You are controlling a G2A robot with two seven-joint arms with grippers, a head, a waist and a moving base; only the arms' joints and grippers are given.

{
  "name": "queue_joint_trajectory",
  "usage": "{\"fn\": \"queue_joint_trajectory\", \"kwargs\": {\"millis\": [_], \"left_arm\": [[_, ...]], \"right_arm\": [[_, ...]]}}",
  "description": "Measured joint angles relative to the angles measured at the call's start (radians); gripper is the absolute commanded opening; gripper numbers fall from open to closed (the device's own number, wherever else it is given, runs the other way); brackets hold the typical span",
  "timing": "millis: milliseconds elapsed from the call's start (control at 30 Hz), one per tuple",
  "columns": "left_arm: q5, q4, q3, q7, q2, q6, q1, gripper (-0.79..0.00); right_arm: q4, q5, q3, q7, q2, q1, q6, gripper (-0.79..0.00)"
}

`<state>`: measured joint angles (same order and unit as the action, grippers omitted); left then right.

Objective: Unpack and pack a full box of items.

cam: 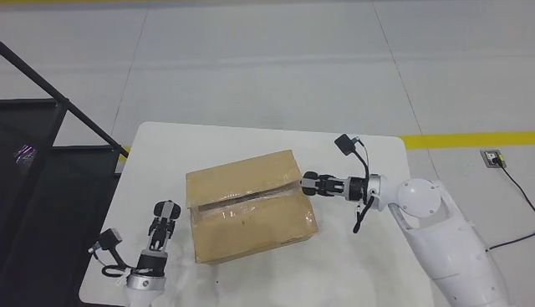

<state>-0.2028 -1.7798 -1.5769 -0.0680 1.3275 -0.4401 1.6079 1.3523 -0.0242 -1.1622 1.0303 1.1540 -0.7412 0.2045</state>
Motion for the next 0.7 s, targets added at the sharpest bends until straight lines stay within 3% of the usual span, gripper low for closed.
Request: {"fn": "queue_joint_trajectory", "kwargs": {"millis": [133, 167, 233, 267, 467, 700], "left_arm": [[-0.022, -0.040, 0.013, 0.036, -0.002, -0.030, 0.014, -0.785], [-0.031, -0.053, 0.019, 0.050, -0.002, -0.038, 0.019, -0.714], [-0.054, -0.067, 0.027, 0.075, -0.004, -0.048, 0.025, -0.268], [-0.079, -0.073, 0.032, 0.096, -0.006, -0.051, 0.029, 0.000], [-0.189, -0.055, 0.064, 0.124, -0.007, -0.034, 0.012, 0.000], [-0.203, -0.003, 0.084, 0.116, -0.006, 0.010, -0.045, 0.000]], "right_arm": [[-0.006, -0.005, 0.013, -0.009, 0.002, 0.010, 0.007, -0.785], [-0.006, -0.007, 0.015, -0.010, 0.002, 0.011, 0.008, -0.785], [-0.005, -0.007, 0.016, -0.012, 0.002, 0.012, 0.008, -0.785], [-0.003, -0.007, 0.016, -0.014, 0.002, 0.011, 0.008, -0.785], [0.006, -0.010, 0.011, -0.017, -0.002, 0.003, 0.011, -0.785], [0.007, -0.016, 0.011, -0.015, -0.005, 0.001, 0.016, -0.785]]}}
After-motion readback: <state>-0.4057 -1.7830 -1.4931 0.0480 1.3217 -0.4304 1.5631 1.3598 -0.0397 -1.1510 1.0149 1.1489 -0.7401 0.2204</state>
